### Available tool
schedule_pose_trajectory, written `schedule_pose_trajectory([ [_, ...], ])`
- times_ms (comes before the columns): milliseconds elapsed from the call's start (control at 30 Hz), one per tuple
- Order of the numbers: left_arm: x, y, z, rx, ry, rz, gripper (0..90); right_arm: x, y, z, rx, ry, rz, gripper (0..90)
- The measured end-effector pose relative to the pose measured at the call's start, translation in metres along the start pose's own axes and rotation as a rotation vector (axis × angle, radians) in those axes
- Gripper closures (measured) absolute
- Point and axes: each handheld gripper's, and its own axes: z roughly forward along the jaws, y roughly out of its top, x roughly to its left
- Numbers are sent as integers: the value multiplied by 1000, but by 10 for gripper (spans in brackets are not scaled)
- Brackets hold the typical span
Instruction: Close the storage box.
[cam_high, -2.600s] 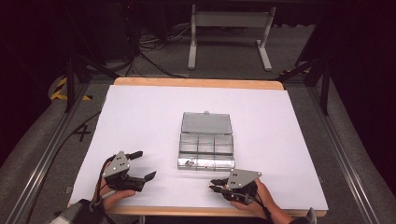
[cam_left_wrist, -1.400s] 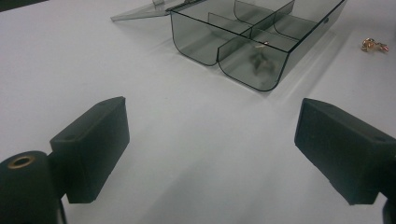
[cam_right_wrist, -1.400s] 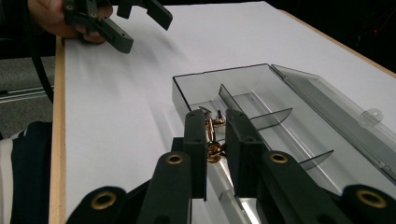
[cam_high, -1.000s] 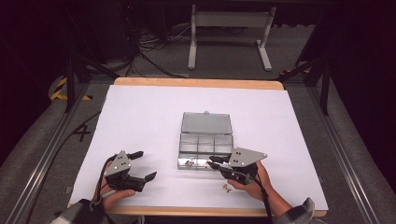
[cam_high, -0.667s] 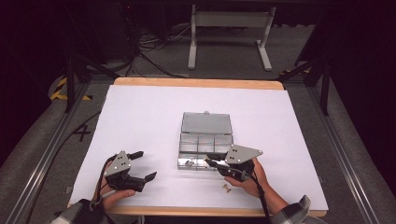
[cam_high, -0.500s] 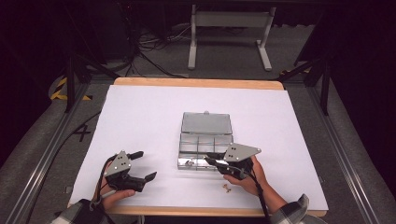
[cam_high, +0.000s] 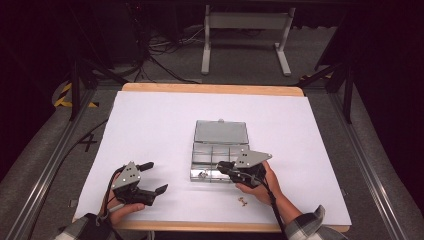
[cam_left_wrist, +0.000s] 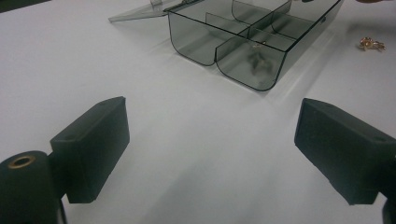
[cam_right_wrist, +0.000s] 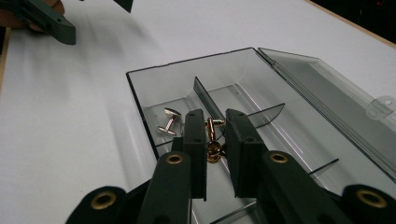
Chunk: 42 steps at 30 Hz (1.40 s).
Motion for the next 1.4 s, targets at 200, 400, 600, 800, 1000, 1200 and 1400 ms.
schedule_pose_trajectory([
  [200,0,0,0,1,-1,2,110,-4,-4,5,24,-6,21,799],
  [400,0,0,0,1,-3,4,110,-4,-7,8,49,-10,24,799],
  [600,0,0,0,4,2,20,111,-5,-10,12,67,-15,33,796],
  [800,0,0,0,5,3,21,111,-6,-11,11,71,-21,40,794],
  [1000,0,0,0,6,4,24,112,-6,-12,12,74,-21,46,794],
  [1200,0,0,0,6,2,22,113,-7,-12,12,75,-22,49,790],
  [1400,0,0,0,4,2,22,112,-7,-11,9,63,-30,46,776],
])
